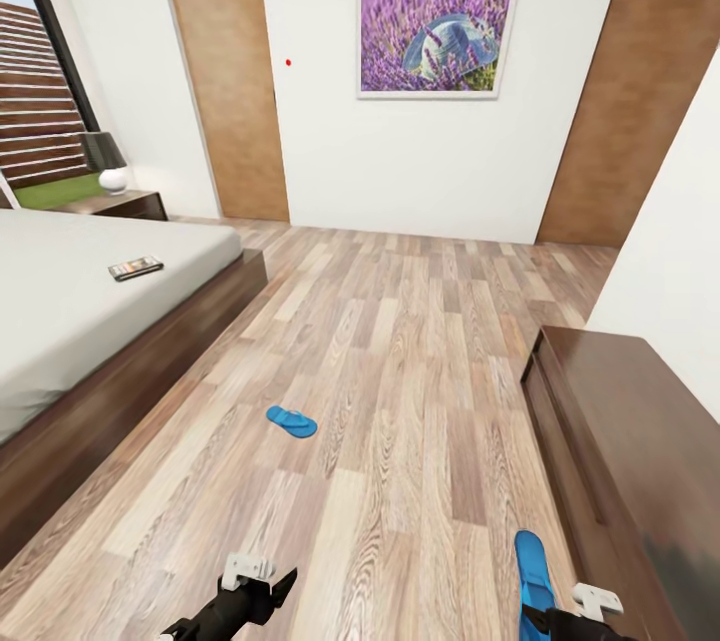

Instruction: In the bedroom, move the book from the bed onto either nightstand, and place the two sandals side by side next to the bed.

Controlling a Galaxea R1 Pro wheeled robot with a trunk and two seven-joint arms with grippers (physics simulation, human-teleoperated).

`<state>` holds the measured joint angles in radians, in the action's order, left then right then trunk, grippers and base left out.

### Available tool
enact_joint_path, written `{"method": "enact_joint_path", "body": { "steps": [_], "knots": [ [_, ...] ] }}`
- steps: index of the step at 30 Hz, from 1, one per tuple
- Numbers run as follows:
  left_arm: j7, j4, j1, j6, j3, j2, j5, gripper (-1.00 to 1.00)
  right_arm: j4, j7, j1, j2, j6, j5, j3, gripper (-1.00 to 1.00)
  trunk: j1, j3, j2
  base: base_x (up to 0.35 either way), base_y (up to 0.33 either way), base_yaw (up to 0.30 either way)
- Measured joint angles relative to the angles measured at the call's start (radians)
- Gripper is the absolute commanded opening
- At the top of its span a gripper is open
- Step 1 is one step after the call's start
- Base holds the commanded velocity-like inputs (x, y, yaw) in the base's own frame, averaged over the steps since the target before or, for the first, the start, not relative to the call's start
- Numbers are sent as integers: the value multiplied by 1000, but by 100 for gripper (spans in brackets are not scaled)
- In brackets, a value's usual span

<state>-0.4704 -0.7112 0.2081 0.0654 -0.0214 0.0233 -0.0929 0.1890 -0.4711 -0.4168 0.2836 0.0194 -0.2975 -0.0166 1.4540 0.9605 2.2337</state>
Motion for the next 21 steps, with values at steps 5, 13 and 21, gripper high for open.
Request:
{"method": "enact_joint_path", "body": {
  "steps": [5, 13, 21],
  "knots": [
    [0, 0, 0, 0, 0, 1, 0, 100, 0, 0, 0, 0, 0, 0, 0, -100, 0, 0, 0, 313, 0, 0],
    [0, 0, 0, 0, 0, 1, 0, 100, 0, 0, 0, 0, 0, 0, 0, -100, 0, 0, 0, 317, 0, -25],
    [-1, 0, 0, 1, 1, 0, 0, 100, 0, 0, 0, 0, 0, 0, 0, -100, 0, -2, 0, 231, 0, -161]
  ]
}}
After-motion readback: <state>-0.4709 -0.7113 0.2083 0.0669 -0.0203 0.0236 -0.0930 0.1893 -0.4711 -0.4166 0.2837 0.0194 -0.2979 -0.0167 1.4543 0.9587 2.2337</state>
